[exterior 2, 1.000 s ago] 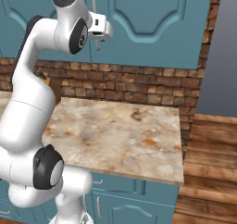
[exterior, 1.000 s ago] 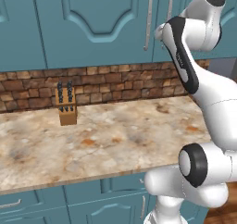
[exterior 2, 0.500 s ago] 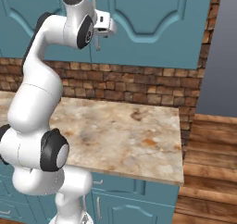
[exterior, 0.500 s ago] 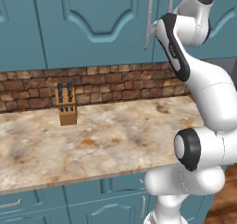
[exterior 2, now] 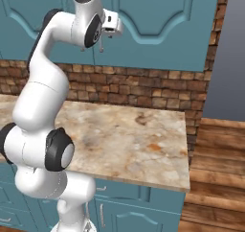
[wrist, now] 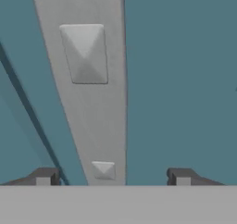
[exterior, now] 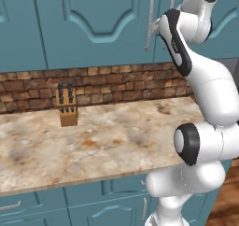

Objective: Open the cabinet, pick the kettle from the cabinet, and place it in the sink.

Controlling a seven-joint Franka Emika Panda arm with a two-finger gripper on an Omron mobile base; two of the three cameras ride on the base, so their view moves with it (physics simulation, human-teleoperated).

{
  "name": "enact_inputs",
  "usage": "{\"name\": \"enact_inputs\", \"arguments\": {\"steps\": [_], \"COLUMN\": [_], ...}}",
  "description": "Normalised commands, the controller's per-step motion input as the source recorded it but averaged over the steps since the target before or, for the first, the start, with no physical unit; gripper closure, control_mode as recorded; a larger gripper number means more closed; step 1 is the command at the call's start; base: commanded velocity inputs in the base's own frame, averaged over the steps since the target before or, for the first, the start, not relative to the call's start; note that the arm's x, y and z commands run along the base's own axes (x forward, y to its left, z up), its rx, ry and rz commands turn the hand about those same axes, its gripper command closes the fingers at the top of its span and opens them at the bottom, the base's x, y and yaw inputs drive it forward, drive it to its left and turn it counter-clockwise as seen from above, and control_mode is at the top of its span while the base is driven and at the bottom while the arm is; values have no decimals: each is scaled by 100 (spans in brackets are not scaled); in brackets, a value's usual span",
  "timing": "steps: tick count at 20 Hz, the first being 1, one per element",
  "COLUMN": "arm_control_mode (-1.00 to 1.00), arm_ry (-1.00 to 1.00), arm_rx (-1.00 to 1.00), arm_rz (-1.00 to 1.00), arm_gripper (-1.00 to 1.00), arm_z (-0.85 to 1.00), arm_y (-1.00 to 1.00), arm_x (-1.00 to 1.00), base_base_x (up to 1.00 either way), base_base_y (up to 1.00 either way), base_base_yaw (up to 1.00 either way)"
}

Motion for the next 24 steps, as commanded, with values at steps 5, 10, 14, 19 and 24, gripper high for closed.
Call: {"name": "enact_inputs", "arguments": {"steps": [5, 10, 14, 19, 24], "arm_control_mode": [-100, -100, -100, -100, -100], "arm_ry": [-2, 0, 0, -2, -7], "arm_rx": [0, 0, 0, 0, 0], "arm_rz": [5, 10, 10, 8, 3], "arm_gripper": [100, 100, 100, 100, 100], "arm_z": [-10, -2, 0, 0, 0], "arm_y": [5, 0, 5, 10, 5], "arm_x": [21, 0, -18, -35, -46], "base_base_x": [0, 0, 0, 0, 0], "base_base_y": [0, 0, 0, 0, 0], "base_base_yaw": [0, 0, 0, 0, 0]}}
